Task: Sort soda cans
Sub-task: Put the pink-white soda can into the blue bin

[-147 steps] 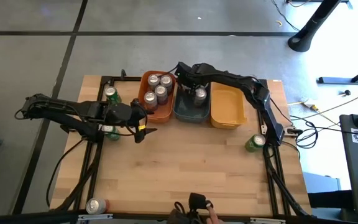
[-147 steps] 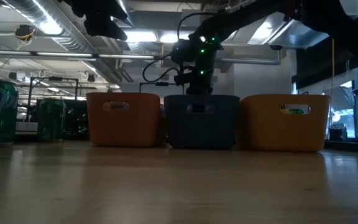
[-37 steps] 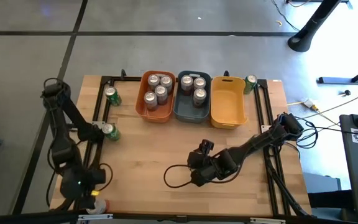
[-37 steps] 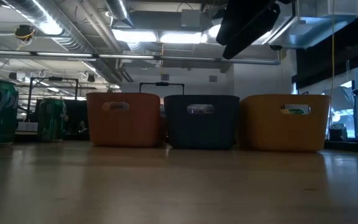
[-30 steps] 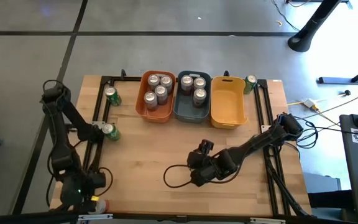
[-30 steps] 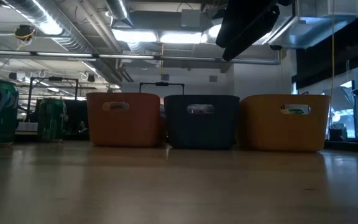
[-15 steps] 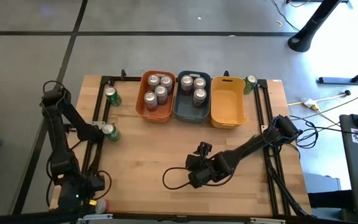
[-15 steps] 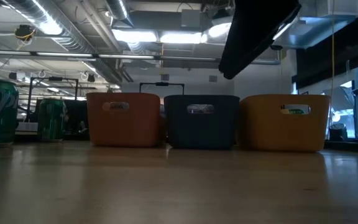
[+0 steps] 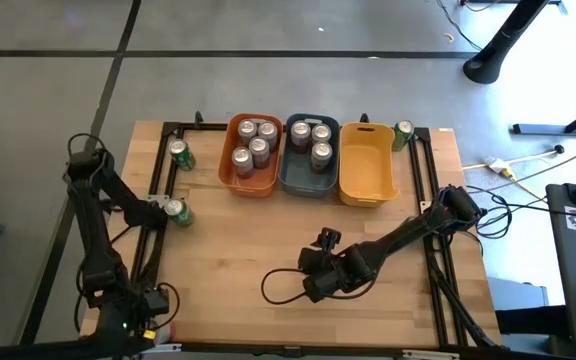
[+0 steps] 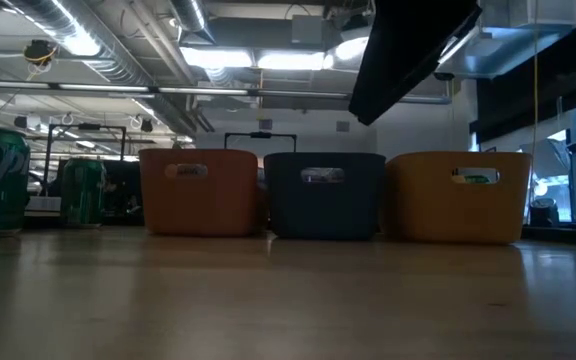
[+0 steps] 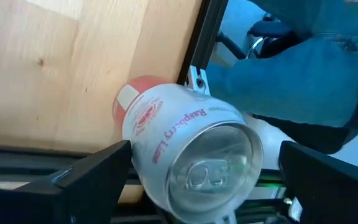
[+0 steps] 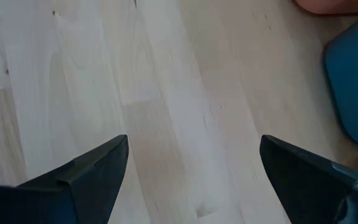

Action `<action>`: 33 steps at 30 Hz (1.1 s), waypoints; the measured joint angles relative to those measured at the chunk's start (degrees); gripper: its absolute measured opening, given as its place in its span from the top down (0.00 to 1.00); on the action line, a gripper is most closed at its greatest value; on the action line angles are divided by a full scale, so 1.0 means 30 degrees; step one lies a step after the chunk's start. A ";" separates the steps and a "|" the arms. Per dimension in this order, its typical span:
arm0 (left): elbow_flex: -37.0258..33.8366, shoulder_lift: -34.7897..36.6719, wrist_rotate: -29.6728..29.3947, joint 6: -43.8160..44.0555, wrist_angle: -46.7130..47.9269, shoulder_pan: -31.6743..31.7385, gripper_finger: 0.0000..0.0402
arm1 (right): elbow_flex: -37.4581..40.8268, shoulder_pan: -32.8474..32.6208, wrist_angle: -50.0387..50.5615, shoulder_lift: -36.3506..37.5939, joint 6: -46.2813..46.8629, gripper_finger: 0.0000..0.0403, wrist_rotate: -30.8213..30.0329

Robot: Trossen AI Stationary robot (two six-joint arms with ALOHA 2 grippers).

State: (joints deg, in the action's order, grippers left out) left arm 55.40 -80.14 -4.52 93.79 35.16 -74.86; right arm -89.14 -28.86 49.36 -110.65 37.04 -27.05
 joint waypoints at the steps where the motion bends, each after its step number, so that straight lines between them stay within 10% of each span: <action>1: 0.0000 -0.0132 -0.0052 -0.0070 -0.0019 -0.0043 0.01 | 0.0000 0.0000 -0.0006 0.0000 0.0000 0.11 -0.0001; 27: 0.0000 -0.3117 0.0510 -0.1751 0.0267 0.0237 0.01 | 0.0000 0.0000 -0.0010 0.0012 -0.0002 0.11 -0.0291; 33: 0.0014 -0.3066 0.1874 -0.1523 0.1051 0.1100 0.16 | 0.0000 -0.0015 -0.0007 0.0015 -0.0364 0.11 -0.0284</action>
State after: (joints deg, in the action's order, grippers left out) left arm 55.44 -89.34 1.11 89.22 38.31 -71.56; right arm -89.14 -28.91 49.34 -110.61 35.94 -27.90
